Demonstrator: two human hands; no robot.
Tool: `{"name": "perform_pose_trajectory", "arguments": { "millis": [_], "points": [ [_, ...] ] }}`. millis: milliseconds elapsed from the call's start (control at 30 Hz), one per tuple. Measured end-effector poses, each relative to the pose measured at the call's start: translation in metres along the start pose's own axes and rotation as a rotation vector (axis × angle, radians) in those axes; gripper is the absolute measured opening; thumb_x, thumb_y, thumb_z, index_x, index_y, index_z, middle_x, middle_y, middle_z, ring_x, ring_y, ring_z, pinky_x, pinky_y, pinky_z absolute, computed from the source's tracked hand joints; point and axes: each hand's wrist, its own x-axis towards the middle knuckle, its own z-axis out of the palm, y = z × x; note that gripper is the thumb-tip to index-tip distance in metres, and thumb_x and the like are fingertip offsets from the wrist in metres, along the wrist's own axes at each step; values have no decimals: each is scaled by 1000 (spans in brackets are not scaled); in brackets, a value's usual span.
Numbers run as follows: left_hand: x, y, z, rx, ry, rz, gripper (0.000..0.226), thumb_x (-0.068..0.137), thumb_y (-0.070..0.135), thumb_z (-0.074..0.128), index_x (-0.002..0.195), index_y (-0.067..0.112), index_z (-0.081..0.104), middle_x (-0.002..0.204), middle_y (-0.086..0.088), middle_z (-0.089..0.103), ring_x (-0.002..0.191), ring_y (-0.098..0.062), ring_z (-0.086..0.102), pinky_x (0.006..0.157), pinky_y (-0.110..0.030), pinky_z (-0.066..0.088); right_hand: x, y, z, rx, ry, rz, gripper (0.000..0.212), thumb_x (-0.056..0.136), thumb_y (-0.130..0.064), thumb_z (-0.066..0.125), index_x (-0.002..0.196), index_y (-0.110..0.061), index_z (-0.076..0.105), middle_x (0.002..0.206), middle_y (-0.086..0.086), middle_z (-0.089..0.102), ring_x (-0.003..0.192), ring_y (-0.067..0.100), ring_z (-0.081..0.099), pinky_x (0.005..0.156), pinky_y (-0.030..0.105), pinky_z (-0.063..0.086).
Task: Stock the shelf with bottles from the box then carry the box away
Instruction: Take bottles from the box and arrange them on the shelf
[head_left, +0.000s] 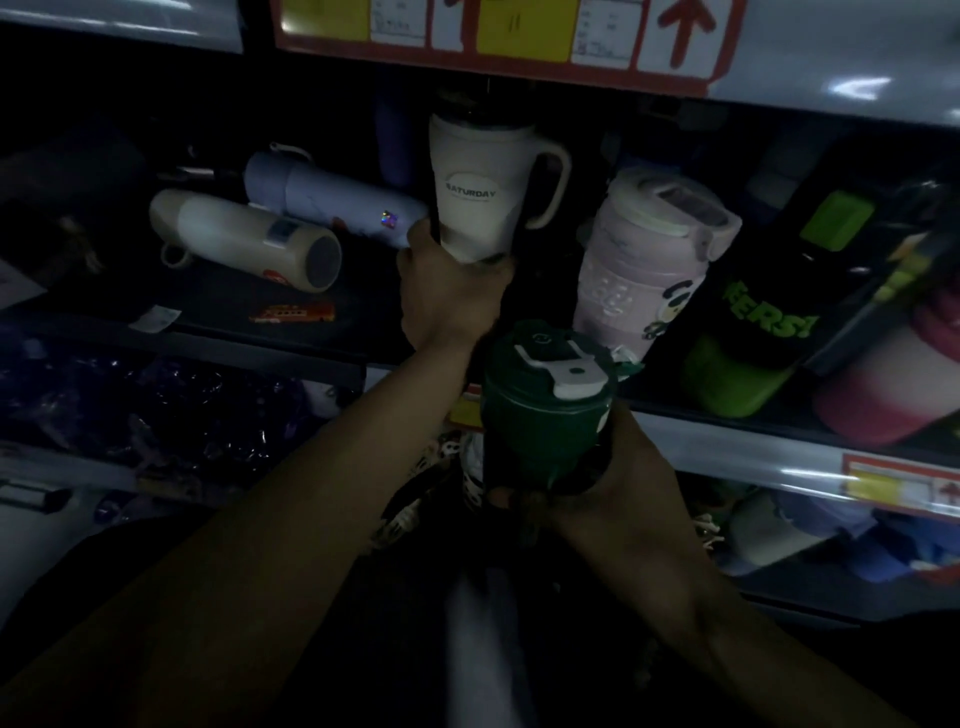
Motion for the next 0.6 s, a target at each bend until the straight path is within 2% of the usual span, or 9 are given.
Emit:
{"name": "perform_pose_trajectory", "arguments": {
  "millis": [67,167,233,300,367,400,500,600],
  "points": [
    [-8,9,-13,-11,-45,-3,65,60,47,81,115,21,59,109,2,68,97,-19,68,87,-31,56,0,0,3,-2,22,6,74,51,-42,89,114,-41,50,93,-26,66,89,-28,55,72,-3,42],
    [-26,14,-37,-65,-87,47,61,77,26,87,130,13,59,108,4,63,98,-7,62,80,-15,47,-2,-1,7,45,41,-27,84,53,-39,99,121,-45,51,108,-40,64,100,-21,60,79,2,48],
    [-40,16,-54,-126,-99,91,49,81,20,85,123,16,61,99,13,62,89,7,61,77,-8,47,-2,-3,8,54,50,-49,87,54,-36,100,127,-40,53,109,-39,65,101,-19,61,80,3,49],
    [-51,17,-69,-172,-115,91,43,82,19,85,117,19,62,101,12,64,93,8,62,83,-10,49,0,-9,11,49,58,-58,89,53,-37,100,129,-38,53,110,-35,67,102,-18,61,82,3,49],
    [-59,18,-83,-178,-109,86,44,81,22,85,119,18,65,110,4,68,105,-4,65,92,-18,52,2,-13,13,35,83,-72,91,51,-42,100,129,-37,53,113,-31,67,104,-16,61,86,7,51],
    [-64,19,-89,-183,-109,100,42,82,23,84,120,17,66,111,4,69,106,-5,65,93,-19,52,3,-15,14,33,94,-81,91,50,-44,99,128,-36,53,113,-31,66,105,-15,61,86,7,51],
    [-77,19,-103,-256,-136,111,30,89,17,77,117,15,67,103,12,70,94,9,65,80,-8,49,7,-25,17,64,119,-102,88,52,-41,99,126,-37,53,110,-35,63,103,-17,59,82,1,47],
    [-85,15,-110,-322,-174,114,22,95,14,69,117,12,68,98,15,72,89,9,66,75,-7,48,16,-32,22,94,148,-126,84,55,-33,99,125,-34,52,112,-32,64,104,-13,61,86,10,52]
  ]
}}
